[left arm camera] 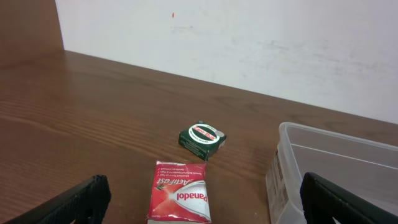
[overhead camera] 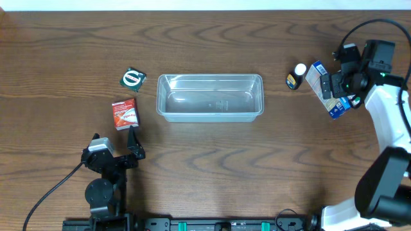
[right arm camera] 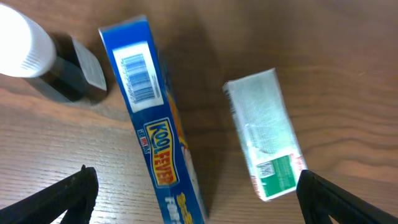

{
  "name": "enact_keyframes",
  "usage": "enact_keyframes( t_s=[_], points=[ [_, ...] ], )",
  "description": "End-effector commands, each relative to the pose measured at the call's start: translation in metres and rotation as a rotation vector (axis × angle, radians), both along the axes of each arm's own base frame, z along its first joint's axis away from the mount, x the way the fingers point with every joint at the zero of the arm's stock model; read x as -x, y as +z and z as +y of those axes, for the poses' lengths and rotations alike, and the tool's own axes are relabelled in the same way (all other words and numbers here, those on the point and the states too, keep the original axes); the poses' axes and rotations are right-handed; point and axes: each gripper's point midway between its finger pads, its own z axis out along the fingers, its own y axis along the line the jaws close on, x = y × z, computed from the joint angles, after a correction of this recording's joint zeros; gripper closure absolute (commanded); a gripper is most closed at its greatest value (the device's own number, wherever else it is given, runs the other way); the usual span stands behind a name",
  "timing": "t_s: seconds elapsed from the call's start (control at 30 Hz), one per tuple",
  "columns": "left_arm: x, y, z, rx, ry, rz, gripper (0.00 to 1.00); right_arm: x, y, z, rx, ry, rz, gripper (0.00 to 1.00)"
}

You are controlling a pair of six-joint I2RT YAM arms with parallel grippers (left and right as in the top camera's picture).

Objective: Pack container
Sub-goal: 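Reach right gripper to the blue-and-white box and grasp it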

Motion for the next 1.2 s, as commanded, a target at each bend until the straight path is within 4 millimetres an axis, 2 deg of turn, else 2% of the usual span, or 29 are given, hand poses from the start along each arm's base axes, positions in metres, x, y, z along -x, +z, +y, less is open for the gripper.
enact_keyframes(
  t_s=[0.0,0.13,0.33,0.47,0.63,0.8,0.97,1.07,1.17],
  points=[
    [0.001,-0.016,0.000,-0.010,-0.003,0.049,0.02,-0.003,-0.007,-0.006,0.005,0.000,0.015,0.02],
    [0.001,-0.016,0.000,-0.010,-0.003,0.050,0.02,-0.002,-0.018,-0.006,-0.004,-0.004,0.042,0.16],
    [0.001,-0.016,0.000,-0.010,-0.003,0.050,0.02,-0.002,-0.020,-0.007,0.003,-0.008,0.047,0.49],
    [0.001,-0.016,0.000,-0.010,-0.003,0.050,0.02,-0.001,-0.020,-0.012,0.026,-0.021,0.053,0.63],
    [0.001,-0.016,0.000,-0.010,-0.003,0.050,0.02,0.002,-0.020,-0.025,0.094,-0.060,0.066,0.71],
    [0.001,-0.016,0.000,-0.010,-0.003,0.050,0.02,0.003,-0.014,-0.036,0.153,-0.090,0.067,0.97],
    [0.001,-0.016,0.000,-0.010,-0.003,0.050,0.02,-0.001,0.006,-0.037,0.168,-0.096,0.020,0.99],
    [0.001,-0.016,0.000,-0.010,-0.003,0.050,0.02,-0.006,0.030,-0.035,0.176,-0.094,-0.040,0.99],
    [0.001,-0.016,0.000,-0.010,-0.003,0.049,0.02,-0.011,0.066,-0.029,0.191,-0.086,-0.127,0.99]
  ],
)
